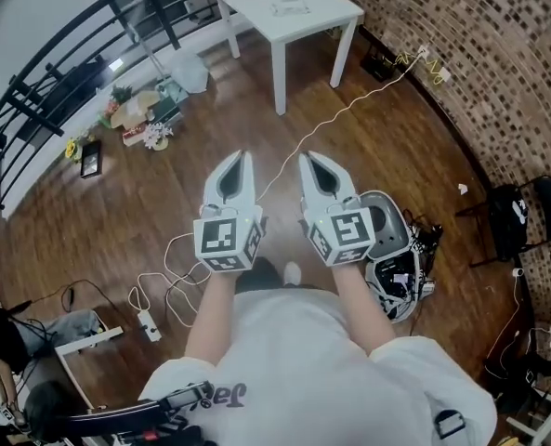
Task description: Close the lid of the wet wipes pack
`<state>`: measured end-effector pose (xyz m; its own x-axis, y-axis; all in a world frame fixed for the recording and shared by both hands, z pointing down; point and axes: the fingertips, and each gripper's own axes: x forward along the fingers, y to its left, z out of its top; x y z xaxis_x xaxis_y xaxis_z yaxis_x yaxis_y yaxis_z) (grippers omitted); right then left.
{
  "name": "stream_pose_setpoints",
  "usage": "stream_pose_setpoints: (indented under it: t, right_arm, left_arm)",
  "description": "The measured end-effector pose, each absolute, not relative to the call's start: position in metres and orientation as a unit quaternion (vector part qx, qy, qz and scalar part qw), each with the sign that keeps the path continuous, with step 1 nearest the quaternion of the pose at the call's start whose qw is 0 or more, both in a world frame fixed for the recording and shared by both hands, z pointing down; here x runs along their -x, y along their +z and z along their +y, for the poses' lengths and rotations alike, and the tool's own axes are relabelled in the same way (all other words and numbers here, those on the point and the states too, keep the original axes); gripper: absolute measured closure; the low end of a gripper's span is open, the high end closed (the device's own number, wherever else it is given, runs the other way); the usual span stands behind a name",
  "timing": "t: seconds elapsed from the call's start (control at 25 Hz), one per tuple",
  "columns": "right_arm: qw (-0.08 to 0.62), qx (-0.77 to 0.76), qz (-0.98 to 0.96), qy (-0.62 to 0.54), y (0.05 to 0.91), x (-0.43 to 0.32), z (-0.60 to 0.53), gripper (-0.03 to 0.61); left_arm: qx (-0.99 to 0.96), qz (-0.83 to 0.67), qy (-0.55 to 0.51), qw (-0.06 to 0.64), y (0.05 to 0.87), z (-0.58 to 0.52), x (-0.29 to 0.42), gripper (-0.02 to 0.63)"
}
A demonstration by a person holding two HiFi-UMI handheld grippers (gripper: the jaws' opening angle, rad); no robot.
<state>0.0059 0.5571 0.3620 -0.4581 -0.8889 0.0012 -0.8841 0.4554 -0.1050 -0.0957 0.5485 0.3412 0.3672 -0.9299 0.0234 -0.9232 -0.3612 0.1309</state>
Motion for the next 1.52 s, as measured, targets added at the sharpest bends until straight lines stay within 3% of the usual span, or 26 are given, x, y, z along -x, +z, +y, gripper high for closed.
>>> stream_pose_setpoints:
  t: [0.48, 0.76, 1.08, 1.52]
  right_arm:
    - [-0.011, 0.526, 0.849, -0.043, 0.387, -0.016, 0.397, 0.589]
    - [-0.007, 0.548, 0.837, -0.001, 0.344, -0.006, 0.243, 0.589]
    - [-0.032, 0.559, 0.828, -0.032, 0.373, -0.027, 0.158, 0.589]
    - [0.000, 0.510, 0.859, -0.034, 0.379, -0.062, -0.037, 0.589]
  left_arm:
    - [-0.834, -0.547, -0.022, 0.072, 0.368, 0.365, 0.071, 0.598]
    - [-0.844, -0.532, -0.041, 0.057, 0.341, 0.215, 0.085, 0.598]
    - [-0.853, -0.514, -0.030, 0.086, 0.366, 0.127, 0.056, 0.598]
    - [-0.825, -0.560, 0.006, 0.080, 0.391, -0.040, 0.017, 0.598]
